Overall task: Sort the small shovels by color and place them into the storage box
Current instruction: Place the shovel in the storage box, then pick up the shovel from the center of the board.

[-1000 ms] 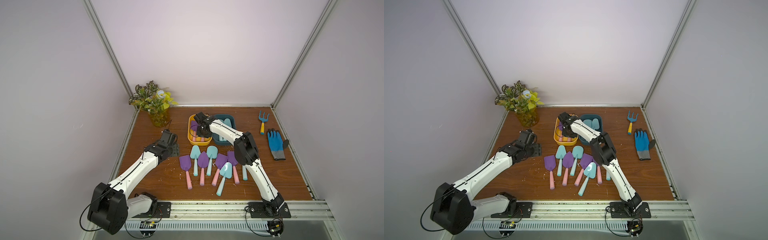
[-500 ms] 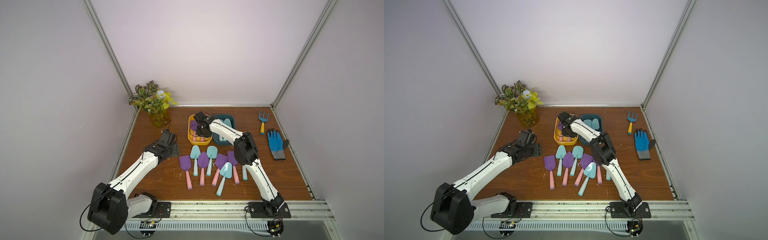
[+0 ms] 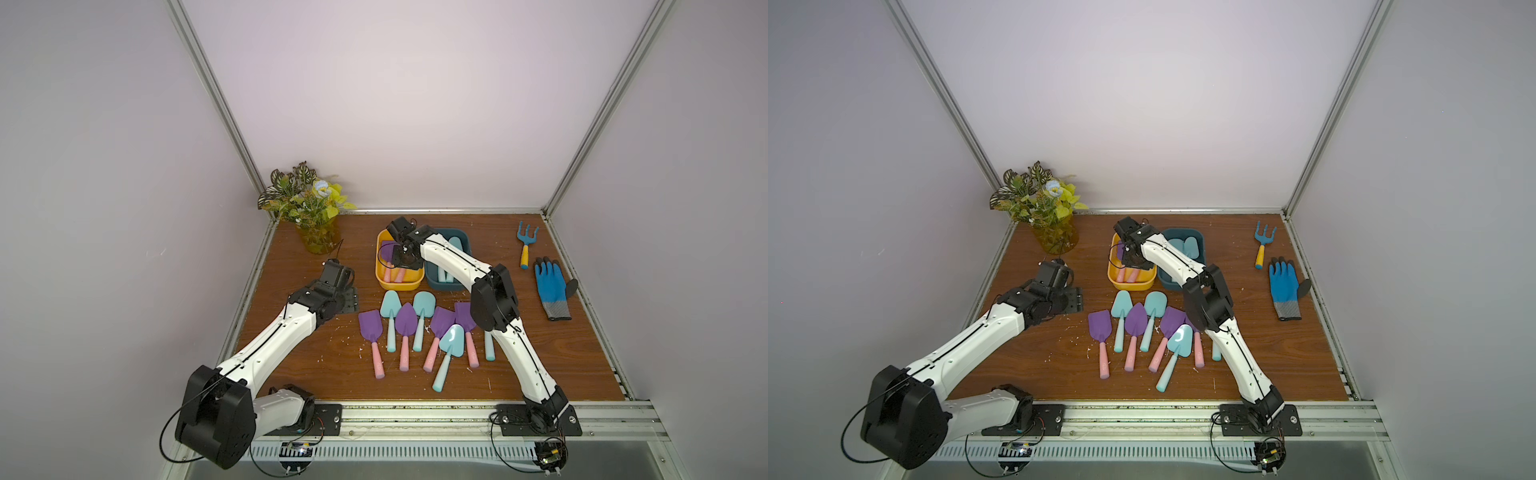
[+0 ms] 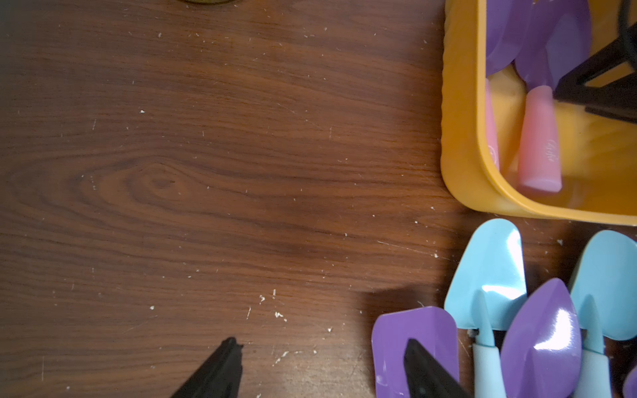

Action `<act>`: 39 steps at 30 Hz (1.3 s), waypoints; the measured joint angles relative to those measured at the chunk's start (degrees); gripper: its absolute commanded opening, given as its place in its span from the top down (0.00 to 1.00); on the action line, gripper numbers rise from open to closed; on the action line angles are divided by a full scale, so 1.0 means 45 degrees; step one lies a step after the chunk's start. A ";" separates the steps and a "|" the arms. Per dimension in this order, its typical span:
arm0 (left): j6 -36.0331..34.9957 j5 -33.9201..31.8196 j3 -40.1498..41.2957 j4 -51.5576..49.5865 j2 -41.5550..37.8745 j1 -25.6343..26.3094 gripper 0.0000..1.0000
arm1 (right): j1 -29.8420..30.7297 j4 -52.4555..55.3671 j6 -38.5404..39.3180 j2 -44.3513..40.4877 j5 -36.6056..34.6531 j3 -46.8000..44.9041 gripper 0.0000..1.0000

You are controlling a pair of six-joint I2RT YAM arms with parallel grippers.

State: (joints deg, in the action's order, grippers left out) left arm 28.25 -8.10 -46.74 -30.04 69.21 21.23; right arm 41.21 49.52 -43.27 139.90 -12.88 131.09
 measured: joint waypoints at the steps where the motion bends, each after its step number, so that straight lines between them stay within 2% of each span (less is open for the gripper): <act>1: -0.0005 0.0010 -0.0005 -0.0044 0.0000 0.0000 0.24 | 0.0044 0.0000 0.0073 -0.0325 -0.0092 -0.0180 0.61; 7: -0.0151 0.0418 -0.0010 -0.0228 0.0000 0.0000 0.25 | 0.0253 -0.0393 0.0763 -0.3657 -0.0549 -0.2594 0.61; 16: 0.0112 0.1229 0.0029 -0.0248 -0.0019 0.0053 0.29 | 0.0301 -0.2943 0.2098 -0.8937 -0.0627 -0.9253 0.62; 22: 0.0772 0.1122 0.0053 -0.0291 0.0015 0.1059 0.31 | 0.0301 -0.4381 0.2812 -1.1244 -0.0758 -1.3056 0.61; 30: 0.1812 0.0865 0.0058 -0.0306 0.0563 0.2288 0.31 | 0.0287 -0.5124 0.3201 -1.3736 -0.1928 -1.5586 0.60; 36: 0.2628 0.0670 0.0160 -0.0335 0.0597 0.3288 0.31 | 0.0024 -0.5309 0.3264 -1.4931 -0.3133 -1.6825 0.69; 39: 0.3045 0.0612 0.0272 -0.0340 0.0597 0.3813 0.31 | -0.0408 -0.5450 0.3143 -1.5193 -0.3206 -1.7199 0.69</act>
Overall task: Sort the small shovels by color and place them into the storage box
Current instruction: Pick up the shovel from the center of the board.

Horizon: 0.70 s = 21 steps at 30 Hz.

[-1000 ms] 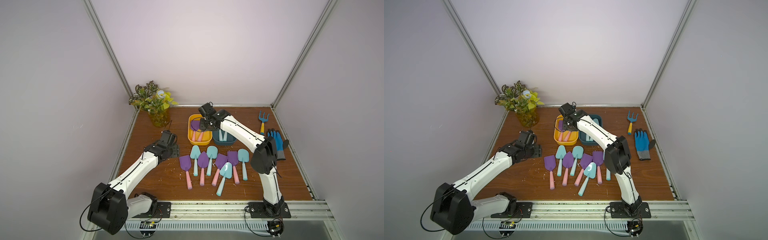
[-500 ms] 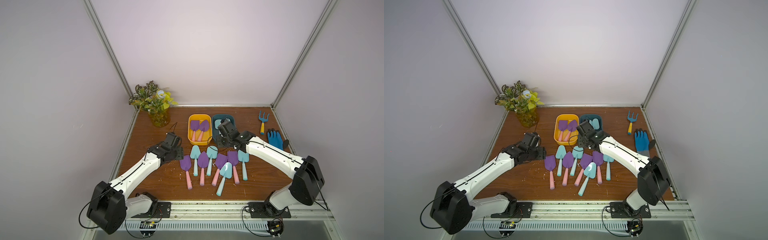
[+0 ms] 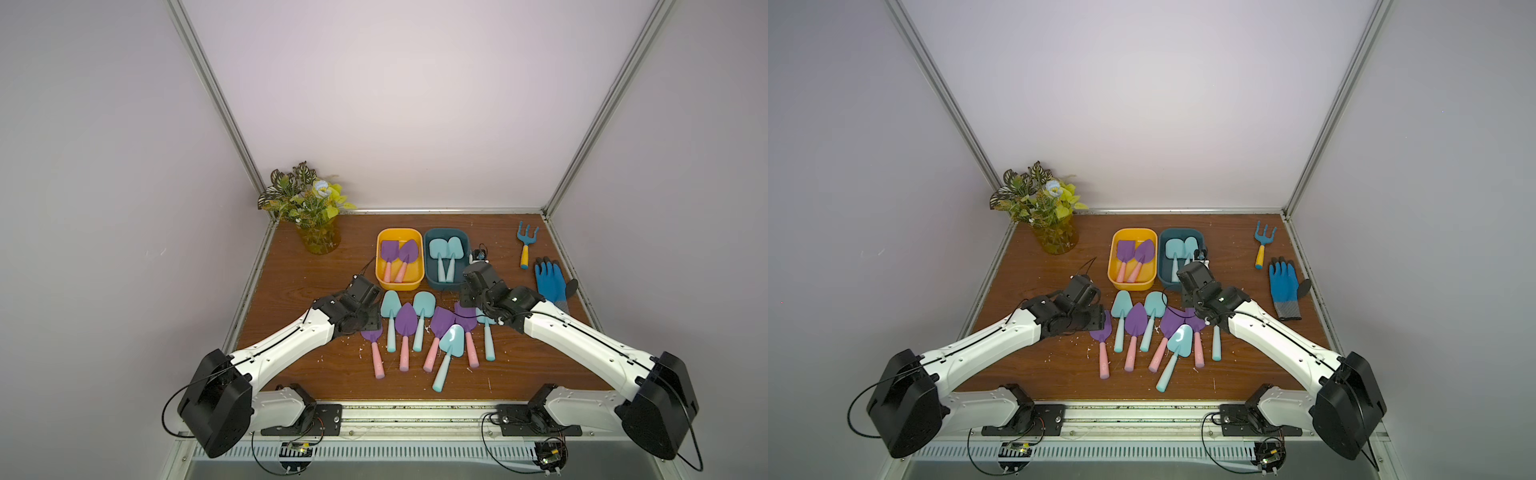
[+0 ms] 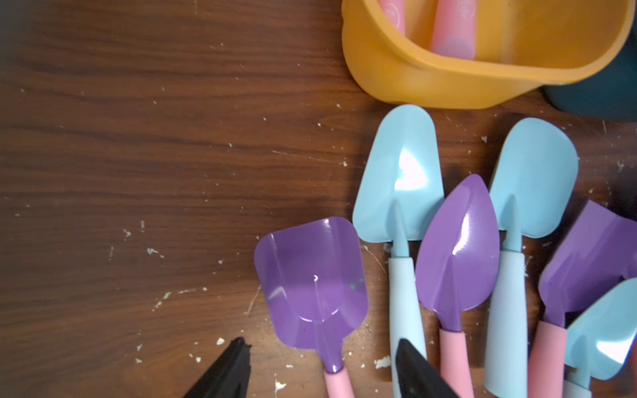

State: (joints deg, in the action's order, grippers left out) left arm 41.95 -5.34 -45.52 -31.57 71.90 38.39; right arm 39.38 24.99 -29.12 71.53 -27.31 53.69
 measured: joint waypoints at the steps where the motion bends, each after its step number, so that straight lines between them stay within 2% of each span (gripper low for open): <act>1: 0.0121 -0.0010 0.0010 -0.0024 0.0000 0.0180 0.31 | -0.0189 -0.0015 -0.0019 -0.0053 0.0053 -0.0087 0.69; 6: 0.0573 -0.0092 0.0010 -0.0355 0.0000 0.0772 0.31 | -0.0976 -0.0311 -0.0024 -0.0340 0.0515 -0.0534 0.65; 21: 0.1200 -0.0102 0.0350 -0.0724 -0.0073 0.1394 0.31 | -0.2744 -0.0481 0.0840 -0.0491 0.2132 -0.1190 0.64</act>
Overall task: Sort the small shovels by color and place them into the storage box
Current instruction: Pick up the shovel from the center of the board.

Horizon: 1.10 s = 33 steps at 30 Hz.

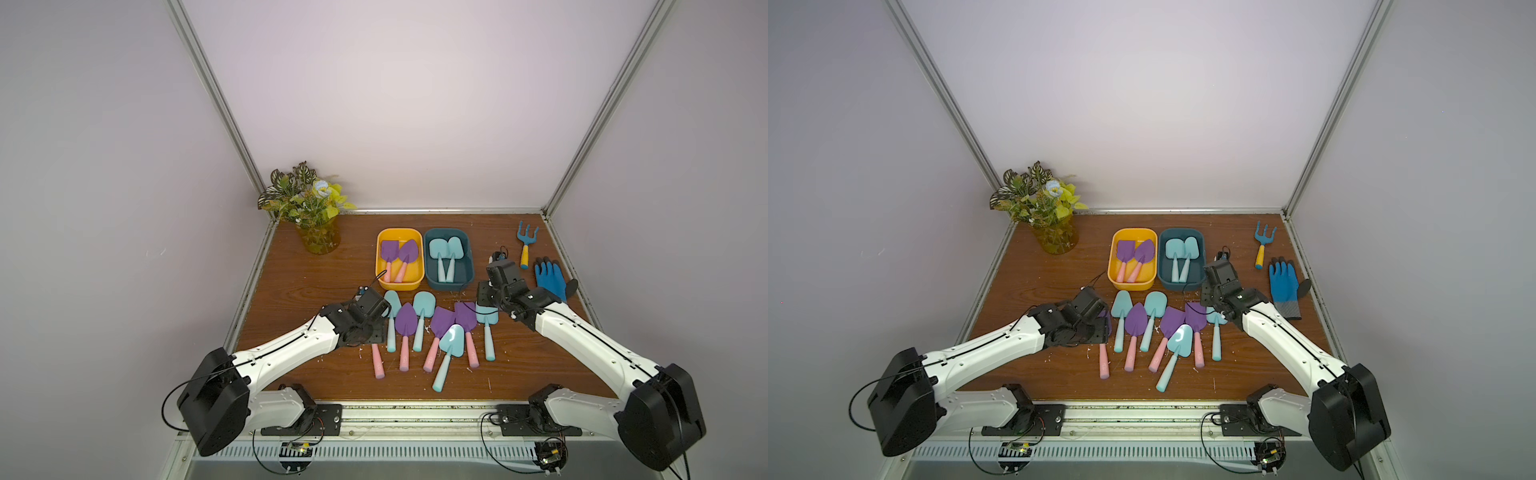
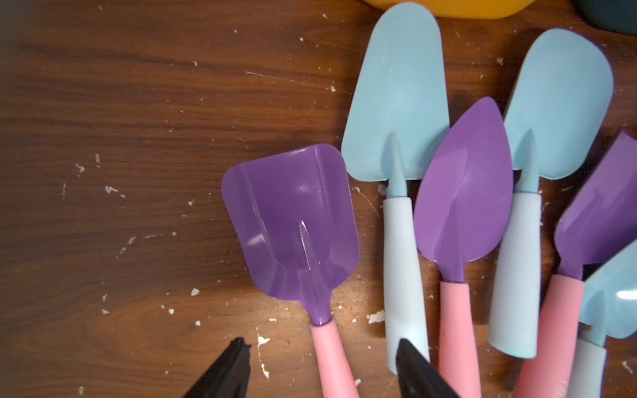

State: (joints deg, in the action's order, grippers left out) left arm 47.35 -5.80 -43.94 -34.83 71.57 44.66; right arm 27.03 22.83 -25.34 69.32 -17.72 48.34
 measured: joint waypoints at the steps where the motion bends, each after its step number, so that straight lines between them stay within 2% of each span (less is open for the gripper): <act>1: 0.0044 -0.0010 0.0000 0.0000 0.0015 0.0073 0.31 | -0.0068 -0.0034 0.0058 0.0000 0.0058 0.0000 0.64; 14: 0.0554 -0.0019 0.0923 0.0015 0.0005 0.0418 0.30 | -0.0180 -0.0175 0.0189 -0.0146 0.0821 0.0000 0.63; 23: 0.0797 -0.0015 0.1462 0.0010 -0.0631 0.0515 0.31 | -0.0180 -0.0189 0.0049 -0.0554 0.1049 0.0000 0.62; 33: 0.1146 0.0029 0.1661 0.0155 -0.0471 0.1297 0.32 | -0.0189 -0.0189 -0.0049 -0.0549 0.1112 0.0000 0.61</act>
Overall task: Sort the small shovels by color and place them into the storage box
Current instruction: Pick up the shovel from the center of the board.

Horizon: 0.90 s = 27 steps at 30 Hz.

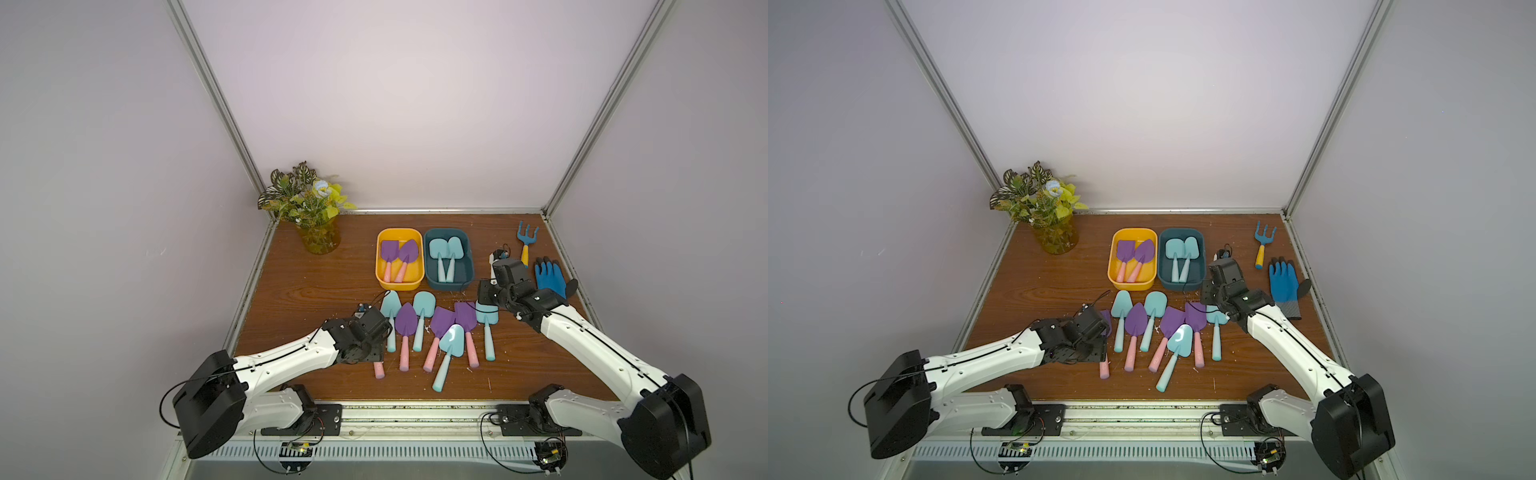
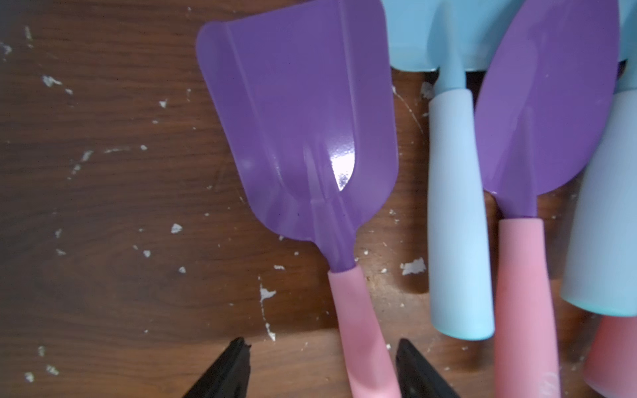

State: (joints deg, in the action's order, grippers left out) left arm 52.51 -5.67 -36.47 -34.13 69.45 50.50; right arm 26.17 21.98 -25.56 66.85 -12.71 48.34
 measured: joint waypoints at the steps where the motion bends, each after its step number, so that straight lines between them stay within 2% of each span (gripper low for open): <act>1: 0.0024 0.0010 0.0000 0.0034 0.0044 0.0063 0.32 | 0.0000 0.0000 0.0000 0.0000 0.0000 0.0000 0.61; 17: 0.0622 0.0068 0.0413 0.0646 0.0763 0.0612 0.38 | 0.0000 0.0000 0.0000 -0.0005 -0.0005 -0.0005 0.61; 27: 0.0724 -0.0015 0.0413 0.0743 0.1132 0.0704 0.48 | 0.0000 0.0000 0.0000 -0.0005 -0.0010 -0.0039 0.61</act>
State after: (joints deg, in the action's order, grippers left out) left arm 55.77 -5.74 -34.61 -30.79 74.54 53.67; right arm 26.17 21.98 -25.56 66.83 -12.75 48.16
